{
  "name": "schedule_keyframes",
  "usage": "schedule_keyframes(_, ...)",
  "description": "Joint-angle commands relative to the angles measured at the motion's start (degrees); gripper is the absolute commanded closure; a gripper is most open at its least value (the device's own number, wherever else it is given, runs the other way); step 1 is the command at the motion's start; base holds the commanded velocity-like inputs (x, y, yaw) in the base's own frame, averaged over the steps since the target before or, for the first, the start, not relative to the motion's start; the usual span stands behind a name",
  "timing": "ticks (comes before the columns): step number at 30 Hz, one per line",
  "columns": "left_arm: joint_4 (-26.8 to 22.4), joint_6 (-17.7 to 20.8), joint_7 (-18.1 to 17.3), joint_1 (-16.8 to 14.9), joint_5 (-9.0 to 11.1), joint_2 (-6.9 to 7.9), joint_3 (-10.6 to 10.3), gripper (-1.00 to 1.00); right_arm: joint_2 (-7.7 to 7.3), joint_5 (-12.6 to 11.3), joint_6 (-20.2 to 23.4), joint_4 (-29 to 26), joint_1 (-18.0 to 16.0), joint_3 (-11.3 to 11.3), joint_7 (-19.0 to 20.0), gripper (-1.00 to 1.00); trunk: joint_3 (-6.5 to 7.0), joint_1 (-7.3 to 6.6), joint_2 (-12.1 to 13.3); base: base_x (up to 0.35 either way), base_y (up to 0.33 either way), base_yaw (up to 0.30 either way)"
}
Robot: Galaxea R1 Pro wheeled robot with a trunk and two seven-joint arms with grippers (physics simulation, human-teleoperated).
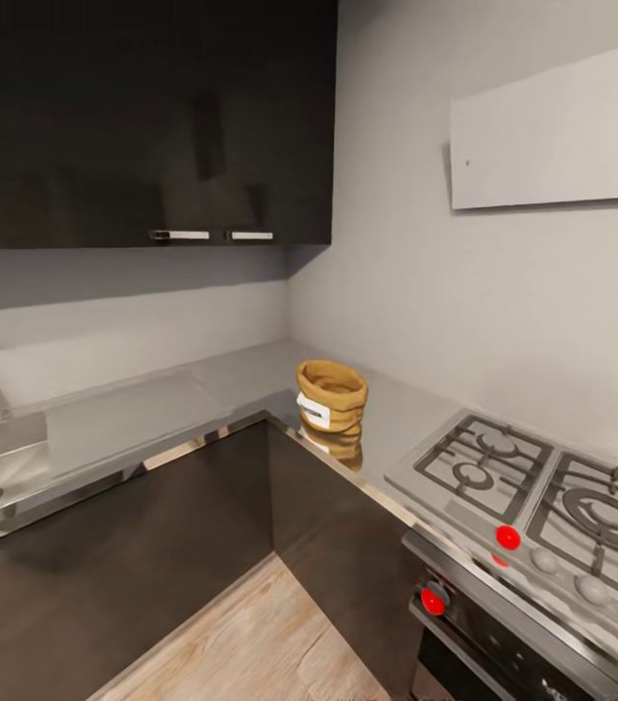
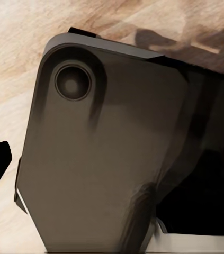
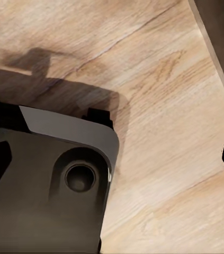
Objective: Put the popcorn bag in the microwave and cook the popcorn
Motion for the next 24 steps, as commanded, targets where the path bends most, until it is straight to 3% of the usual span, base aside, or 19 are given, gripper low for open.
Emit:
schedule_keyframes(1, -0.03, -0.11, -0.04, 0.00, 0.17, -0.02, 0.28, -1.00, -0.04, 0.52, -0.08, 0.15, -0.07, -0.49, -0.05, -1.00, 0.04, -0.23, 0.37, 0.000, 0.000, -0.089)
schedule_keyframes(9, -0.03, -0.15, -0.04, 0.00, 0.24, -0.02, 0.31, -1.00, -0.11, 0.59, -0.08, 0.15, -0.07, -0.50, -0.04, -1.00, 0.80, -1.98, 3.58, 0.000, 0.000, -0.097)
schedule_keyframes(15, -0.11, -0.16, -0.04, 0.00, 2.24, -0.02, 0.27, -1.00, -0.26, 0.59, -0.09, 0.15, -0.07, -0.50, -0.04, -1.00, 1.36, -3.30, 5.99, 0.000, 0.000, -0.110)
schedule_keyframes(20, -0.12, -0.18, -0.04, 0.00, 2.55, -0.02, 0.26, -1.00, -0.28, 0.63, -0.16, 0.15, -0.07, -0.50, -0.04, -1.00, 1.83, -4.40, 8.00, 0.000, 0.000, -0.112)
schedule_keyframes(24, -0.11, -0.12, -0.04, 0.00, 2.59, -0.02, 0.24, -1.00, -0.10, 2.07, -0.16, 0.15, -0.07, -0.49, -0.04, -1.00, 2.20, -5.28, 9.60, 0.000, 0.000, -0.108)
